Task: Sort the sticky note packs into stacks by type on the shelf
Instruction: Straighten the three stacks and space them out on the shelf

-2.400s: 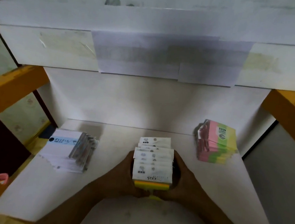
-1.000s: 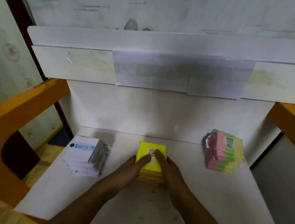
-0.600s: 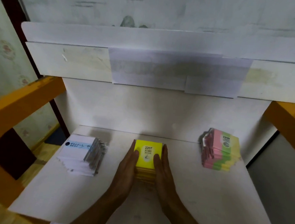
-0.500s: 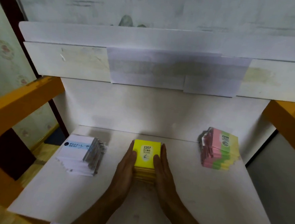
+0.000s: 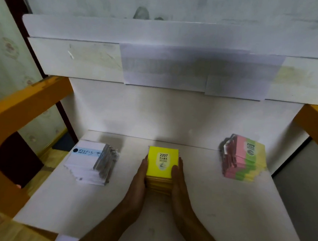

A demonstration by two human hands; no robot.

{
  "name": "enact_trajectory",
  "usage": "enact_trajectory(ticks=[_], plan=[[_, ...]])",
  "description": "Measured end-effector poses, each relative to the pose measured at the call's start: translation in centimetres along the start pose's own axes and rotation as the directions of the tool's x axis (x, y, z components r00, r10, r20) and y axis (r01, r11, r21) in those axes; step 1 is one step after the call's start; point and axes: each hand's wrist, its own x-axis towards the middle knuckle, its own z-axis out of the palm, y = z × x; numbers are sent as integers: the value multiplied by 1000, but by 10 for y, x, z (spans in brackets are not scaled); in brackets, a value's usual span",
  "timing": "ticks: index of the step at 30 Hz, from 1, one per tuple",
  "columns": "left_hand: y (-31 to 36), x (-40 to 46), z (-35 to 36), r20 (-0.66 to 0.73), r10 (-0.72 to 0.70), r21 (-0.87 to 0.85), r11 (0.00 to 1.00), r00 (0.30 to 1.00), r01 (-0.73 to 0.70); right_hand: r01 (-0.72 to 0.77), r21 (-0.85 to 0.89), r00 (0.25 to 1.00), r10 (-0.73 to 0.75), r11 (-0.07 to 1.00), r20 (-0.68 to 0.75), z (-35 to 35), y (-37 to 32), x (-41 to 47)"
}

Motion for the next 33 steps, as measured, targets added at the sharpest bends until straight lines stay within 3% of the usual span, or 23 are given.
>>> enact_trajectory(ticks=[4, 9, 13, 23, 25, 28, 29, 31, 33], plan=[[-6, -7, -15, -36, 225, 289, 935, 974, -205, 115, -37, 993, -115, 993, -3, -13, -10, 0], [-17, -8, -19, 38, 299, 448, 848, 953, -284, 181, -130, 982, -171, 975, 78, -13, -3, -5], [-15, -6, -22, 4, 336, 490, 820, 942, -295, 203, -188, 979, -194, 961, 68, -7, 3, -7], [-3, -5, -26, 118, 277, 462, 835, 954, -299, 265, -169, 964, -260, 949, 56, -11, 7, -11], [-3, -5, -32, 110, 267, 447, 847, 957, -287, 300, -206, 952, -306, 932, -1, -22, 4, -7], [-2, -15, -45, -39, 477, 568, 733, 878, -373, 275, -175, 951, -295, 945, -96, -51, -11, 12], [2, -21, -48, -24, 534, 590, 690, 845, -419, 251, -137, 962, -263, 958, -74, -59, -20, 21], [11, -32, -41, 175, 427, 598, 670, 887, -440, 158, -29, 987, -157, 987, 44, -65, -34, 43], [17, -36, -27, 445, 114, 634, 660, 888, -403, 19, 42, 981, -27, 999, 193, -59, -44, 62]])
